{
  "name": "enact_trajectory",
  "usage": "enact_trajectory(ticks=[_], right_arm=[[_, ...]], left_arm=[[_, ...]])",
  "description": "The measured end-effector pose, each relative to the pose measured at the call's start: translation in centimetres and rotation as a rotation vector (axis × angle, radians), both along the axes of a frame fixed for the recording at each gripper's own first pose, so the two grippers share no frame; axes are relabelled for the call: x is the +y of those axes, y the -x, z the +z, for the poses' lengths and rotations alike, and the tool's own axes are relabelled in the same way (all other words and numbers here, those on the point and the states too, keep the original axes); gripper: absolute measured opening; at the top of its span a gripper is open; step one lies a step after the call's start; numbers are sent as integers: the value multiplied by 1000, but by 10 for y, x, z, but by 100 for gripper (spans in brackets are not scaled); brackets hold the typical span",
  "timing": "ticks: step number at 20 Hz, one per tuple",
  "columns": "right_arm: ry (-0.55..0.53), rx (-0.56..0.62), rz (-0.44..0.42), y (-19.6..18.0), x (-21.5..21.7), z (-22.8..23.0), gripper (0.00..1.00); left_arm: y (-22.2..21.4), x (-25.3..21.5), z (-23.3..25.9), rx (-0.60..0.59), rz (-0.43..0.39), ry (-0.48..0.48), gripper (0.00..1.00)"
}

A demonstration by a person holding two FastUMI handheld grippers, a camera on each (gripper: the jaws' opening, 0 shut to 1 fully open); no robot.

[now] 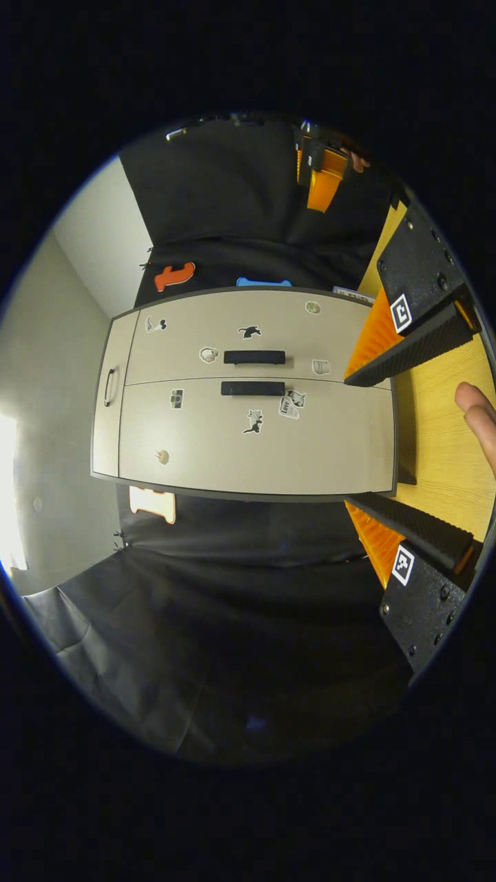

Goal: Open the right door of the double-door shoe cabinet with the right hand, and open the left door with the left hand.

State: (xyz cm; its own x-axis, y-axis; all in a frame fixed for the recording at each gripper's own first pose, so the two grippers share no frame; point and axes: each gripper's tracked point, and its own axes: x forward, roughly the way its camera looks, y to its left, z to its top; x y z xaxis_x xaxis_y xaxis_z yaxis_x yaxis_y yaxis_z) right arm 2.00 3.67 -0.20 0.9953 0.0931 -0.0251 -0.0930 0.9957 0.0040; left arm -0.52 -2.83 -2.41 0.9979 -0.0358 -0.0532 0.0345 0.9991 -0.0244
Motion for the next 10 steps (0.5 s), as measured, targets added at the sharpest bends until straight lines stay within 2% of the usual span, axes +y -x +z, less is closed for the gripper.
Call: enact_trajectory(ticks=[4,10], right_arm=[[6,-8,44,-37,35,16,98],[7,-33,105,-124,96,49,98]], left_arm=[[-4,-1,-12,18,-17,9,96],[-2,3,-31,28,-32,5,96]])
